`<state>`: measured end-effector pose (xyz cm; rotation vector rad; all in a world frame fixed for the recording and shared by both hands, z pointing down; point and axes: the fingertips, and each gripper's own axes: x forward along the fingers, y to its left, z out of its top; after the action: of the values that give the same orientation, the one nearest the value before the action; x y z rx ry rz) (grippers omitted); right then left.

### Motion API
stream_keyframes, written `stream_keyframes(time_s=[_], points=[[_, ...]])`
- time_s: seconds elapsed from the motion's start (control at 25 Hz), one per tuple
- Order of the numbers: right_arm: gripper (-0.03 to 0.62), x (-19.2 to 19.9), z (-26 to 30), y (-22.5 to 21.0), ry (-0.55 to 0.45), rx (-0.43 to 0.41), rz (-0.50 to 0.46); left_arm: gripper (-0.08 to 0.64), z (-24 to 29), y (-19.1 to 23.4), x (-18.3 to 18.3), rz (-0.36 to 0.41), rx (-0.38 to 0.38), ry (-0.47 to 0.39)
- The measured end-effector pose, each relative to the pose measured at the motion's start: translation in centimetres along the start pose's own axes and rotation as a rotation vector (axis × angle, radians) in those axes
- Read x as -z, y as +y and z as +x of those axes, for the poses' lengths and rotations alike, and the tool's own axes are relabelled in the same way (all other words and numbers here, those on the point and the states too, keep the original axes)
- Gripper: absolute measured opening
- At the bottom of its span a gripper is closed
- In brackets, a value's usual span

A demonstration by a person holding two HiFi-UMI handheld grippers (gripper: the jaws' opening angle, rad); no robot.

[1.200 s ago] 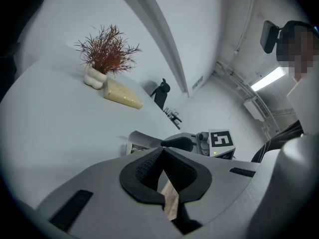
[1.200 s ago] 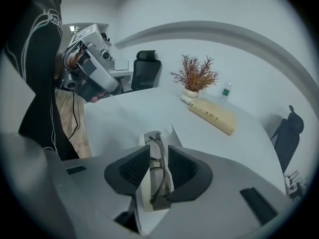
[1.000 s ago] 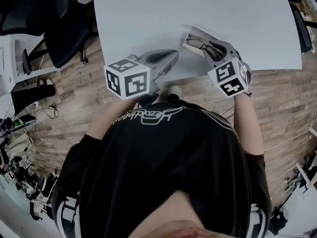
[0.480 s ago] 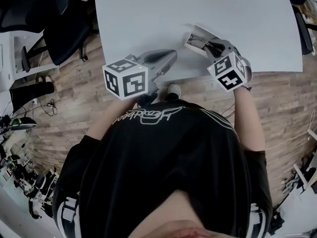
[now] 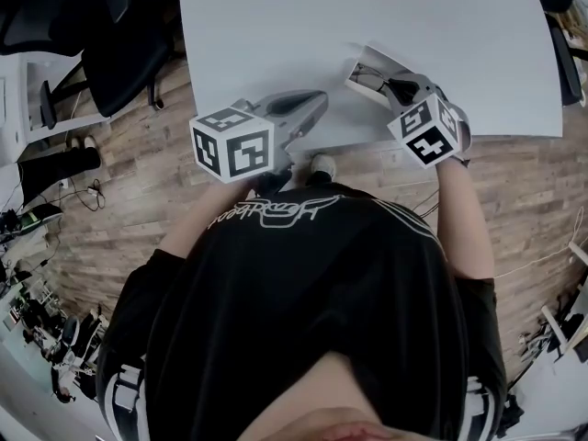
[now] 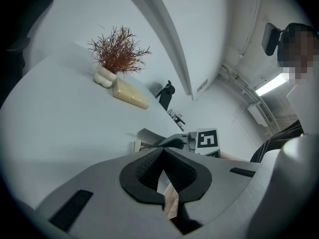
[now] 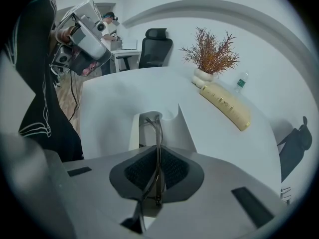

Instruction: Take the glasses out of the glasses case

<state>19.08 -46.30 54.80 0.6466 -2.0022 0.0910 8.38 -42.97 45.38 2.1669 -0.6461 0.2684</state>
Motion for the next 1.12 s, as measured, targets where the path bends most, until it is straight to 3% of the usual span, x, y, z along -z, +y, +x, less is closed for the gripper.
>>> stream_keyframes(time_s=[0.44,1.12], points=[[0.021,0.1,0.0,-0.1,-0.007,-0.004,0.026,0.006,0.0,0.1,-0.6,-0.011,0.014,-0.014],[0.021,-0.5,-0.8,-1.7,0.020,0.067,-0.051,0.006,-1.9,-0.1,-1.7,-0.011,0.011,-0.051]])
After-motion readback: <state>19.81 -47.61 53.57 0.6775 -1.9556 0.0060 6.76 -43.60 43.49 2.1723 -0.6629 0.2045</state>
